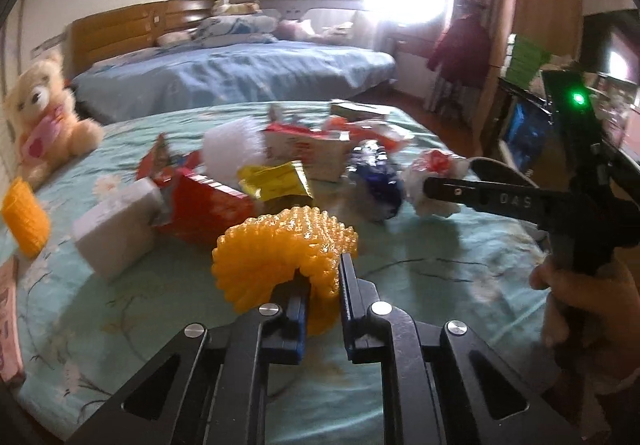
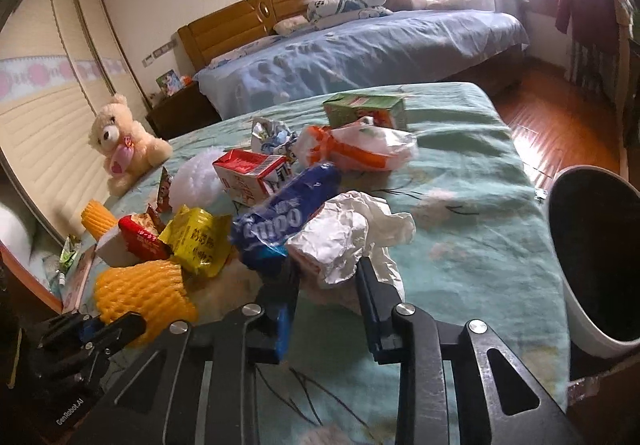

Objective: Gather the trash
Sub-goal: 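Grasp the orange foam net with left tool while right tool grasps crumpled white tissue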

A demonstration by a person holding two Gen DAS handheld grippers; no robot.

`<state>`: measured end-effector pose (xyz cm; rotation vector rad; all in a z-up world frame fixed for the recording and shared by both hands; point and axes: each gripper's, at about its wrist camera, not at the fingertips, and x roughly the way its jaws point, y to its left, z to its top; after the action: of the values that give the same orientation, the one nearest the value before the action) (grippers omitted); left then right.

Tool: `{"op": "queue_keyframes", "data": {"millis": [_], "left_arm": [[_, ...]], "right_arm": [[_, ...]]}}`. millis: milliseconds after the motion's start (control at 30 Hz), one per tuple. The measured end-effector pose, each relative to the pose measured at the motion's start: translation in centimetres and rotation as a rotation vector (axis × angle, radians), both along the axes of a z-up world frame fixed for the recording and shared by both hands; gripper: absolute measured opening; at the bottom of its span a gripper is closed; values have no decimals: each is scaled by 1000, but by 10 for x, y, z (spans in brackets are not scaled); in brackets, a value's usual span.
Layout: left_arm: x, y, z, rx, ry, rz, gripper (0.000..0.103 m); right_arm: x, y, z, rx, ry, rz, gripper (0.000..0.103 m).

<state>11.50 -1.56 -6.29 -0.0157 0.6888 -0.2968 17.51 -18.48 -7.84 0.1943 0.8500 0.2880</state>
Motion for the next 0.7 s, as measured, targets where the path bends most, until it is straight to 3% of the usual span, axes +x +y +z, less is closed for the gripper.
{"op": "queue_keyframes", "data": {"millis": [433, 700], "left_arm": [[17, -42, 12, -36, 14, -160, 11], [40, -83, 12, -4, 6, -240, 11]], "right_arm": [[-30, -70, 15, 43, -20, -133, 29], [-42, -116, 18, 47, -24, -218, 29]]}}
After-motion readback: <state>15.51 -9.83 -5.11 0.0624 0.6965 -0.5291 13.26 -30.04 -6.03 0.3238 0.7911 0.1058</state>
